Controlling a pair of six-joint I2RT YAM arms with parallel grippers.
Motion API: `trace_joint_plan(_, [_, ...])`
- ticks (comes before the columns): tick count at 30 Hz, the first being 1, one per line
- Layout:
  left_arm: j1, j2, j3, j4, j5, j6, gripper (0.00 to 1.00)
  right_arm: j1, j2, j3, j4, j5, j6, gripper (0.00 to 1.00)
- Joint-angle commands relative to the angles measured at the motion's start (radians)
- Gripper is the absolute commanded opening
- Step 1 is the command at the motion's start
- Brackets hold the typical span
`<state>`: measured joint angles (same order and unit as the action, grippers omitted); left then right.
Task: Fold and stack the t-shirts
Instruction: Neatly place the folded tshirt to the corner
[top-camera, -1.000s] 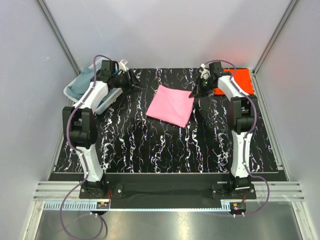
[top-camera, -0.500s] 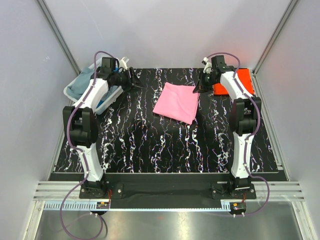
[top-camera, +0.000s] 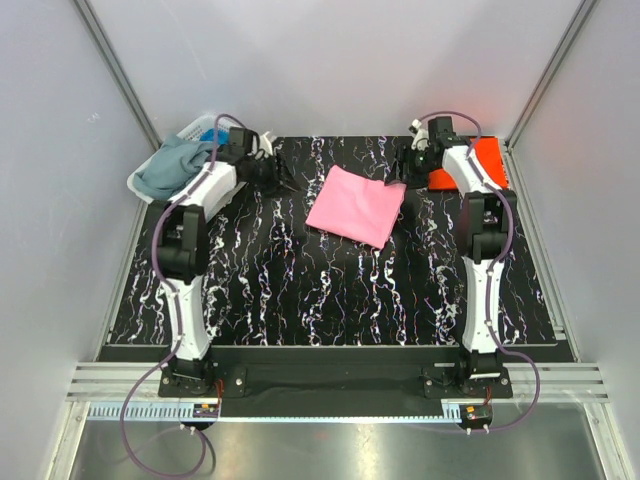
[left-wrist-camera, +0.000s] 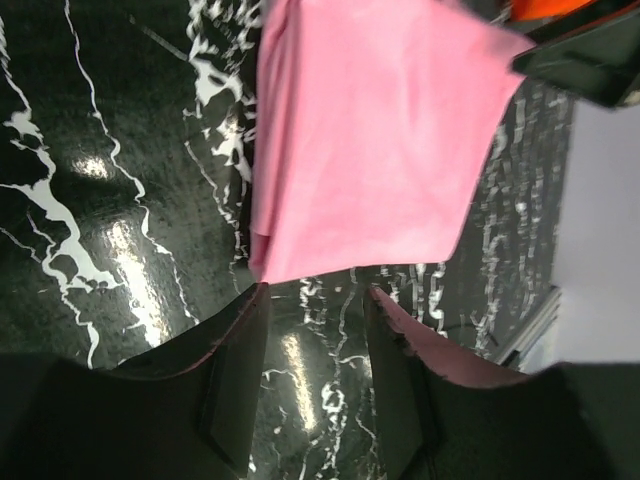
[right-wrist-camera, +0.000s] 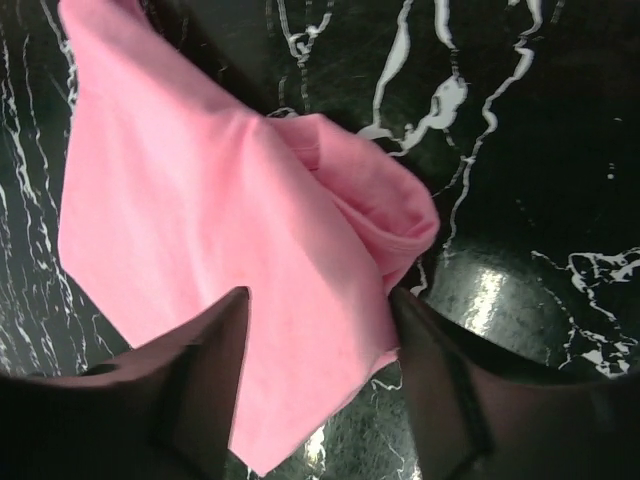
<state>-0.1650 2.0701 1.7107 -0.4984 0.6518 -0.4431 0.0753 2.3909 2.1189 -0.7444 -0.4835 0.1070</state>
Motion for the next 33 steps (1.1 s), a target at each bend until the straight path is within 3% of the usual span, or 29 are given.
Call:
trace_joint_plan(1, [-0.028, 0.053, 0.055, -0.032, -0.06, 0.05, 0.47, -0.026, 0.02, 0.05, 0.025, -0.032, -0.047, 0.71])
trace_joint_plan(4, [-0.036, 0.087, 0.081, -0.031, -0.084, 0.056, 0.48, -0.043, 0.028, 0.032, 0.043, -0.046, -0.066, 0.84])
trace_joint_plan(7, [-0.044, 0.146, 0.13, -0.06, -0.112, 0.075, 0.48, -0.051, 0.047, 0.048, 0.045, -0.07, -0.078, 0.91])
trace_joint_plan(14, [-0.054, 0.251, 0.191, -0.089, -0.146, 0.092, 0.48, -0.062, 0.195, 0.189, -0.008, -0.187, -0.098, 0.95])
trace_joint_plan(20, [-0.056, 0.297, 0.188, -0.029, -0.092, 0.08, 0.48, -0.062, 0.278, 0.299, -0.061, -0.27, -0.07, 0.95])
trace_joint_plan(25, [-0.056, 0.328, 0.201, -0.011, -0.063, 0.058, 0.41, -0.063, 0.287, 0.292, -0.093, -0.343, -0.082, 0.87])
trace_joint_plan(28, [-0.057, 0.335, 0.205, -0.005, -0.058, 0.05, 0.3, -0.063, 0.297, 0.305, -0.122, -0.356, -0.102, 0.77])
trace_joint_plan(32, [-0.059, 0.347, 0.211, -0.011, -0.049, 0.037, 0.0, -0.069, 0.294, 0.308, -0.138, -0.365, -0.142, 0.6])
trace_joint_plan(33, [-0.059, 0.347, 0.211, -0.011, -0.049, 0.035, 0.0, -0.069, 0.292, 0.308, -0.139, -0.365, -0.145, 0.53])
